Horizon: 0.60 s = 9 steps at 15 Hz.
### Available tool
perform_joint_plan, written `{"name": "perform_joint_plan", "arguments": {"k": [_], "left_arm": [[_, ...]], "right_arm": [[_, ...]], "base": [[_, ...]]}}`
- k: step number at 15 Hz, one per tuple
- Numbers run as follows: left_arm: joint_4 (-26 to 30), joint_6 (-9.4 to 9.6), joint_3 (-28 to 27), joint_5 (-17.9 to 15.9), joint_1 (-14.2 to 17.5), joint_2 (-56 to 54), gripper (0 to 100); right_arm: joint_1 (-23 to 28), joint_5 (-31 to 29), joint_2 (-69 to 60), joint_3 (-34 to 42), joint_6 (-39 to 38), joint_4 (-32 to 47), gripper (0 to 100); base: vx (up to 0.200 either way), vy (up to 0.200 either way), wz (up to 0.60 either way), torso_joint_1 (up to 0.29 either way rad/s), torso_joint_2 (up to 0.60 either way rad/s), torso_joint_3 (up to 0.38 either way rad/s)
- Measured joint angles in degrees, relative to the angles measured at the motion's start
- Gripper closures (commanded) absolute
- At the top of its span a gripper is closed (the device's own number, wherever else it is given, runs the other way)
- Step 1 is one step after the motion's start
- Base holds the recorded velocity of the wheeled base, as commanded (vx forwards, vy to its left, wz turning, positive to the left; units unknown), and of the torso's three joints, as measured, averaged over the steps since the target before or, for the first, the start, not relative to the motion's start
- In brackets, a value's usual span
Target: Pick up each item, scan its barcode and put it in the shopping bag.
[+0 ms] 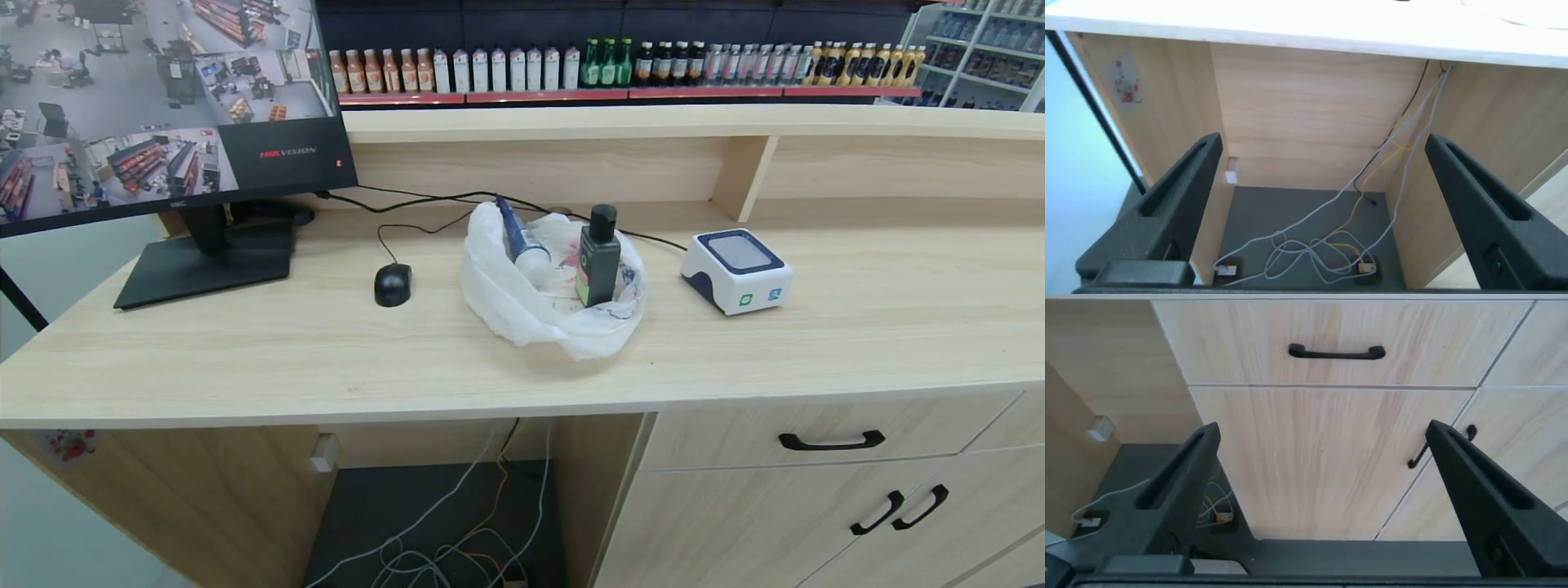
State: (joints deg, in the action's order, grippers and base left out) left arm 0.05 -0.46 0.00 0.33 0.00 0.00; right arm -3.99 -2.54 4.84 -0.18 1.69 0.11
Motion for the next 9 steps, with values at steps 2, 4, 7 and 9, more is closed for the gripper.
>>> {"name": "perform_joint_plan", "arguments": {"k": [2,4,7,9], "left_arm": [[-0.05,0.00,0.00,0.00,0.10,0.02,0],[-0.05,0.02,0.00,-0.01,0.07,0.02,0],[-0.05,-0.20,0.00,0.00,0.05,0.02,0],[-0.05,-0.54,0.00,0.00,0.07,0.02,0]], "right_arm": [[-0.11,-0.02,0.04,0.00,-0.04,0.07,0],[-0.02,-0.02,0.04,0.00,0.00,0.05,0],[-0.04,-0.02,0.06,0.00,-0.02,0.07,0],[-0.04,-0.04,0.09,0.00,0.05,0.07,0]], "base": [[0.000,-0.200,0.00,0.010,0.01,0.005],[0.000,-0.200,0.00,-0.002,0.00,0.005],[0.000,-0.200,0.00,0.001,0.00,0.001],[0.000,-0.200,0.00,0.005,0.00,0.002]]}}
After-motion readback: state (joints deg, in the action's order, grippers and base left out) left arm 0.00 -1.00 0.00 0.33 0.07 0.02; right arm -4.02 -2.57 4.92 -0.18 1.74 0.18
